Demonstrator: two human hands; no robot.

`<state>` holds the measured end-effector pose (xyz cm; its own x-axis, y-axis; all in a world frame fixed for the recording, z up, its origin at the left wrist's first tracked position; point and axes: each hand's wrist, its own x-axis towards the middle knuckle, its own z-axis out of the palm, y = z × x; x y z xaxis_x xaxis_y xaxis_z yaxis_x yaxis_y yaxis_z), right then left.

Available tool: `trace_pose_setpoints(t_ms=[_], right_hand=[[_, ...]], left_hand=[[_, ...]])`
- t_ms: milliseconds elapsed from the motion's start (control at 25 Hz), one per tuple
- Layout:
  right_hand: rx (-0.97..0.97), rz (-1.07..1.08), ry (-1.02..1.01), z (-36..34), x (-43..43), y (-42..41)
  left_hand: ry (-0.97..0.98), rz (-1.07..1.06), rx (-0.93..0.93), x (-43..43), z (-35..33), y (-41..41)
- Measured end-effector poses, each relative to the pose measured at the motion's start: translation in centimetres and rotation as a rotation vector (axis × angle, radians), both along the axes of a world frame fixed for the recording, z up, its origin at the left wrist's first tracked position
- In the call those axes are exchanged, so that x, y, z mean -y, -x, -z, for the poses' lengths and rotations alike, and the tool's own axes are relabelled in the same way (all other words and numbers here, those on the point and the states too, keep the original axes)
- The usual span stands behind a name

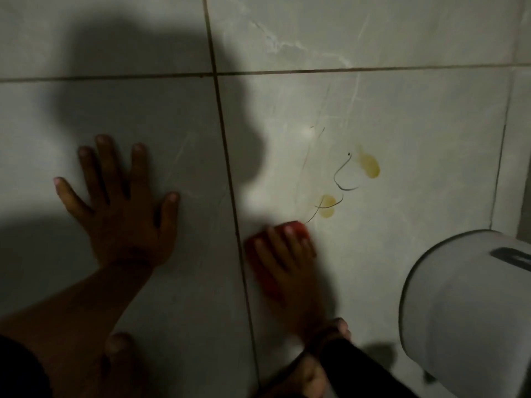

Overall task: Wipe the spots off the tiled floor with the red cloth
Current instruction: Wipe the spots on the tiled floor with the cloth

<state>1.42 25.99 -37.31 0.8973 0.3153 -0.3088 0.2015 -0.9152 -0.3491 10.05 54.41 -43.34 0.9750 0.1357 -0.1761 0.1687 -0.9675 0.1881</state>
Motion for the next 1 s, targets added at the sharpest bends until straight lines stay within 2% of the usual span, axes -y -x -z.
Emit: trace_pose_setpoints(t_ms=[40, 120, 160, 240, 320, 360, 440, 480, 520, 600, 680, 720, 800, 920, 960, 1000], right_hand=[[-0.002, 0.13, 0.063, 0.4, 2.2, -1.7], [0.081, 0.521, 0.128, 2.1, 3.8, -8.1], [0.124, 0.598, 0.098, 2.5, 3.2, -10.0], [0.118, 0.523, 0.078, 2.8, 1.8, -7.9], [-0.058, 0.408, 0.052, 0.5, 2.1, -1.5], [-0.067, 0.443, 0.073, -0.1, 4.2, -0.1], [0.062, 0.707, 0.132, 0.6, 8.6, -3.7], [0.152, 0.886, 0.168, 1.4, 9.8, -8.0], [0.252, 0.96, 0.167, 2.2, 9.9, -12.6], [0.313, 0.746, 0.124, 3.3, 8.1, -16.8], [0.213, 0.537, 0.045, 3.2, 6.9, -13.2], [0.139, 0.503, 0.035, 2.0, 7.0, -10.4], [0.117, 0.597, 0.043, 0.9, 9.9, -8.7], [0.228, 0.893, 0.171, 2.4, 9.8, -18.1], [0.273, 0.857, 0.183, 2.7, 8.3, -20.9], [0.334, 0.687, 0.171, 3.2, 6.4, -21.9]], left_hand=[[0.009, 0.008, 0.009, -0.1, 0.1, 0.0], [0.036, 0.024, 0.019, -0.3, 0.3, -0.1], [0.04, 0.021, 0.019, -0.3, 0.4, -0.1], [0.063, -0.014, 0.014, -0.2, 0.4, 0.3], [0.102, -0.024, -0.005, -0.2, 0.7, 0.5], [0.107, -0.031, -0.015, -0.4, 1.0, 0.4], [0.1, -0.036, -0.023, -0.6, 1.4, 0.2], [0.102, -0.024, -0.028, -0.6, 1.6, 0.1], [0.106, -0.011, -0.032, -0.8, 1.8, 0.1], [0.124, -0.01, -0.041, -0.8, 1.8, 0.4], [0.119, -0.034, -0.043, -0.5, 1.3, 0.5], [0.095, -0.033, -0.041, -0.4, 1.1, 0.4], [0.056, -0.01, -0.031, -0.2, 0.7, 0.0], [0.042, -0.009, -0.013, -0.4, 0.6, 0.2], [0.042, 0.0, -0.009, -0.2, 0.6, 0.1], [0.036, 0.009, -0.009, 0.0, 0.6, 0.1]])
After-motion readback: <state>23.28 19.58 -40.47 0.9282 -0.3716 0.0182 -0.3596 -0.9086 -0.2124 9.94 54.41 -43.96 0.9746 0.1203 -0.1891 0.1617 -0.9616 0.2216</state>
